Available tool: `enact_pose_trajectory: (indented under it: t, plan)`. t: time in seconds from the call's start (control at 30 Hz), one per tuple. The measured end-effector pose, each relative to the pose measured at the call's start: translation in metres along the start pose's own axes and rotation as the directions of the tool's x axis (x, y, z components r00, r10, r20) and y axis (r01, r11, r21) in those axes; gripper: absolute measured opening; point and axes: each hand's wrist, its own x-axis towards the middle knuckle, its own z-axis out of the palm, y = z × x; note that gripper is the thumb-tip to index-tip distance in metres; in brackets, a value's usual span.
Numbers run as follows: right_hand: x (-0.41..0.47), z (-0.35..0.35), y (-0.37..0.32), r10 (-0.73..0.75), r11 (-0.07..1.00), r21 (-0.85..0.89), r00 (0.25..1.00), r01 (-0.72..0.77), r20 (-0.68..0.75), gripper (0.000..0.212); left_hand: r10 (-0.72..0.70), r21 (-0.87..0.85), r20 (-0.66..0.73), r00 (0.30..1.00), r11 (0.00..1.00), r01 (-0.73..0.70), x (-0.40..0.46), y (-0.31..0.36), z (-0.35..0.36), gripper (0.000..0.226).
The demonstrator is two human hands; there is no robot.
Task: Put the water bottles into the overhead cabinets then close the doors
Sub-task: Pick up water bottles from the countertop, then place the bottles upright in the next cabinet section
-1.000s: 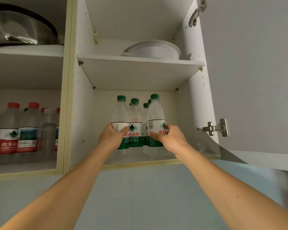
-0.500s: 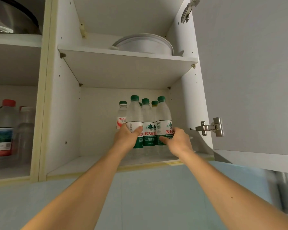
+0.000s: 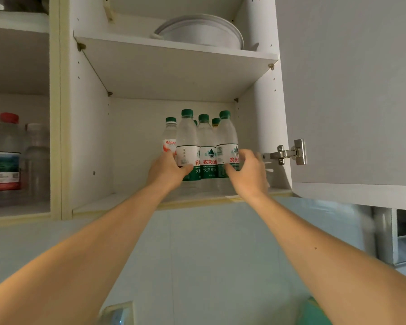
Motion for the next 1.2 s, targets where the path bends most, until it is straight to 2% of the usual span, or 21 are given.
enact_pose_trajectory:
  t: [0.1, 0.23, 0.33, 0.43, 0.6, 0.8, 0.87, 0.97, 1.07, 1.2]
  plan:
    - [-0.025, -0.011, -0.005, -0.081, 0.995, 0.056, 0.992, 0.087, -0.098, 0.041, 0.067, -0.049, -0.061, 0.996, 0.996, -0.070, -0.016, 0.003, -0.017, 0.048]
    - [-0.070, -0.024, -0.019, -0.241, 0.956, 0.130, 0.956, 0.263, -0.165, 0.032, 0.225, -0.267, -0.099, 0.969, 0.932, -0.244, -0.050, 0.012, -0.033, 0.023]
    - [-0.105, -0.033, -0.027, -0.294, 0.935, 0.168, 0.947, 0.313, -0.128, 0.030, 0.339, -0.335, -0.103, 0.935, 0.874, -0.353, -0.083, 0.011, -0.039, 0.015]
    - [-0.141, -0.040, -0.023, -0.264, 0.949, 0.176, 0.964, 0.261, -0.006, 0.030, 0.363, -0.330, -0.090, 0.927, 0.868, -0.372, -0.118, -0.004, -0.035, 0.017]
    - [-0.202, -0.038, 0.003, -0.094, 0.987, 0.151, 0.965, 0.058, 0.246, 0.027, 0.257, -0.378, 0.061, 0.965, 0.900, -0.216, -0.180, -0.051, -0.012, 0.017]
    - [-0.284, -0.023, 0.045, 0.104, 0.986, 0.067, 0.878, -0.153, 0.467, 0.022, -0.017, -0.381, 0.243, 0.970, 0.918, 0.111, -0.266, -0.138, 0.037, 0.016]
    - [-0.310, -0.016, 0.062, 0.176, 0.976, 0.015, 0.819, -0.219, 0.546, 0.023, -0.107, -0.330, 0.317, 0.942, 0.919, 0.216, -0.296, -0.167, 0.056, 0.018]
    - [-0.354, -0.008, 0.091, 0.261, 0.961, -0.097, 0.725, -0.261, 0.638, 0.024, -0.184, -0.156, 0.427, 0.885, 0.949, 0.272, -0.348, -0.207, 0.082, 0.022]
    - [-0.399, -0.005, 0.123, 0.359, 0.931, -0.223, 0.616, -0.289, 0.701, 0.030, -0.253, 0.011, 0.565, 0.785, 0.954, 0.300, -0.397, -0.238, 0.104, 0.031]
    - [-0.454, -0.005, 0.159, 0.476, 0.877, -0.369, 0.464, -0.307, 0.747, 0.036, -0.309, 0.106, 0.692, 0.653, 0.937, 0.332, -0.444, -0.262, 0.125, 0.041]
